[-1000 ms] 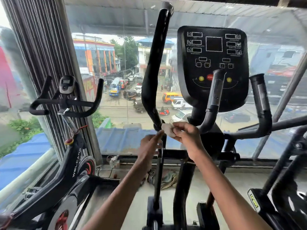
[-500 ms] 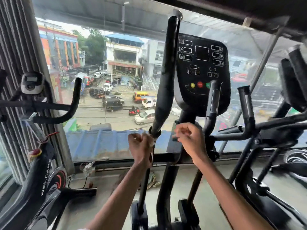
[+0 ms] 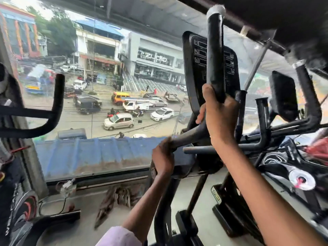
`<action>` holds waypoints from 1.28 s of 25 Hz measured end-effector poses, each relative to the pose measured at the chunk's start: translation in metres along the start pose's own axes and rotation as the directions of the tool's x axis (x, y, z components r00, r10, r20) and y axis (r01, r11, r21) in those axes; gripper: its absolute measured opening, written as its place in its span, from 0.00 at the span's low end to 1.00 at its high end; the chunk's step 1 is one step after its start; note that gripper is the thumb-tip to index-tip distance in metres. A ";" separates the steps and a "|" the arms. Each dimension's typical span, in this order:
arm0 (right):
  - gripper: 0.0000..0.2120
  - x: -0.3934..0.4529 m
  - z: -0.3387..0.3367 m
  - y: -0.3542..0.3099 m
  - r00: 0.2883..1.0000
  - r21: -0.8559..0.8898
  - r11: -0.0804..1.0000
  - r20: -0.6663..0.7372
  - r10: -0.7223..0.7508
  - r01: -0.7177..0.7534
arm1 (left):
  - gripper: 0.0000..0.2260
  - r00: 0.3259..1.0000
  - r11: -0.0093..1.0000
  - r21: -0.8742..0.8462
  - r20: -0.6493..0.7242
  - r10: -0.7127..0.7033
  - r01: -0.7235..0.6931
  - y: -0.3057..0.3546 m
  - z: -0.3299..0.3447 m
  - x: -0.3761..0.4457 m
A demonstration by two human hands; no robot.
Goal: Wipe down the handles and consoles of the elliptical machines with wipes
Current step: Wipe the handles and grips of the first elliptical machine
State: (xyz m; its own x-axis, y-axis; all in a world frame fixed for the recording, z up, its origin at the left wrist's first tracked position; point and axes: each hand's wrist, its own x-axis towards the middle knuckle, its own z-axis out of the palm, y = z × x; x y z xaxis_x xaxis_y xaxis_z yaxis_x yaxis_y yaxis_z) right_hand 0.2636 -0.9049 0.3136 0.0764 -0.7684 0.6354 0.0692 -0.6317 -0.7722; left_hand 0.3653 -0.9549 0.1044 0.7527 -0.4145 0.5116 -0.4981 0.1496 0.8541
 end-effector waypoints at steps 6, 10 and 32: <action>0.16 -0.005 0.006 0.002 0.993 -0.009 0.998 -0.104 -0.056 0.055 | 0.33 0.978 0.966 0.154 0.062 0.201 -0.208 -0.035 0.002 -0.009; 0.18 -0.007 0.005 0.000 0.992 -0.041 0.998 -0.114 -0.060 0.055 | 0.25 0.985 0.971 0.175 0.076 0.153 -0.164 -0.014 -0.006 0.008; 0.17 -0.009 0.007 0.004 0.985 -0.010 0.997 -0.150 -0.083 0.083 | 0.33 0.987 0.989 0.053 -0.064 0.145 -0.141 0.011 -0.004 -0.031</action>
State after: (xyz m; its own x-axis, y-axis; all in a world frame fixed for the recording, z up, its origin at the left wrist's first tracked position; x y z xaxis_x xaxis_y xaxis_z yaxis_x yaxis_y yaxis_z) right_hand 0.2705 -0.9002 0.3048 -0.0793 -0.7197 0.6897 0.0654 -0.6941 -0.7169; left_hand 0.3378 -0.9363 0.0985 0.6989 -0.3297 0.6347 -0.6215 0.1593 0.7671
